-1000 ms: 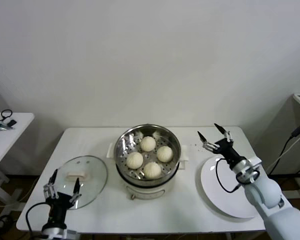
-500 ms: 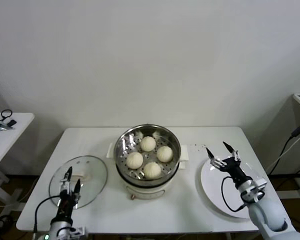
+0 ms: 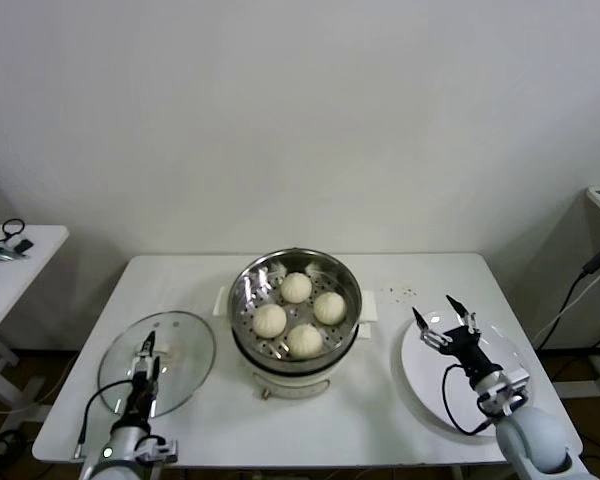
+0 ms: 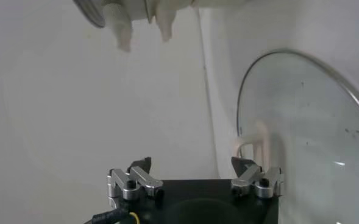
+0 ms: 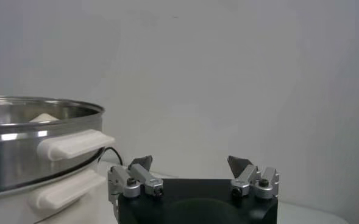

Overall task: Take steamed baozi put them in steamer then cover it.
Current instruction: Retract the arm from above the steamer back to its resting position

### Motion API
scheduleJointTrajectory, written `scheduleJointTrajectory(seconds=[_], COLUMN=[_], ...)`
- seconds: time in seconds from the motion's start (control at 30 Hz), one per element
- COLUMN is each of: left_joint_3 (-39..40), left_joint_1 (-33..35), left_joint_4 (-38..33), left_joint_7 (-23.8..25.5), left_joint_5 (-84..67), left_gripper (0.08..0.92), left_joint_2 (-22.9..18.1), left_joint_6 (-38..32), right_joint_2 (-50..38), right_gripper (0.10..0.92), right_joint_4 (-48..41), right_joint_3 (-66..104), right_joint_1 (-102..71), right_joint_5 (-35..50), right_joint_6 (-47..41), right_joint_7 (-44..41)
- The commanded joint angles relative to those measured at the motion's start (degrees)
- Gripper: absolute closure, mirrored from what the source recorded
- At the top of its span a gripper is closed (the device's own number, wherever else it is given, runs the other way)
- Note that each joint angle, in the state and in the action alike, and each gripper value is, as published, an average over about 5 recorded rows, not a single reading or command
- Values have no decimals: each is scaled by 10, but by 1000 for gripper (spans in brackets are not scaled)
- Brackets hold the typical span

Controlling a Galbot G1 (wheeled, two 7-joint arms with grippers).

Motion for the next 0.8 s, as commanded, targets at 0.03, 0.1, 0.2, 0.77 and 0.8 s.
scheduleJointTrajectory(seconds=[0.03, 0.1, 0.2, 0.77, 0.8], left_joint_3=[-4, -5, -6, -4, -3], left_joint_1=[-70, -75, -76, -104, -106], left_joint_4=[90, 96, 105, 131, 132], left_joint_7=[-26, -26, -26, -45, -45], left_joint_5=[31, 32, 28, 6, 3], left_gripper=[177, 177, 177, 177, 177], left_joint_2=[4, 7, 11, 23, 24], left_joint_6=[-1, -1, 2, 6, 7], right_joint_2=[10, 10, 8, 17, 17], right_gripper=[203, 203, 203, 203, 203], right_joint_4=[-2, -1, -1, -3, -3], right_joint_3=[1, 0, -1, -4, -4], right_joint_1=[-6, -5, -5, -12, -13], right_joint_5=[-15, -17, -20, -41, -43], right_joint_6=[1, 1, 0, 4, 4], right_joint_7=[3, 4, 4, 3, 2])
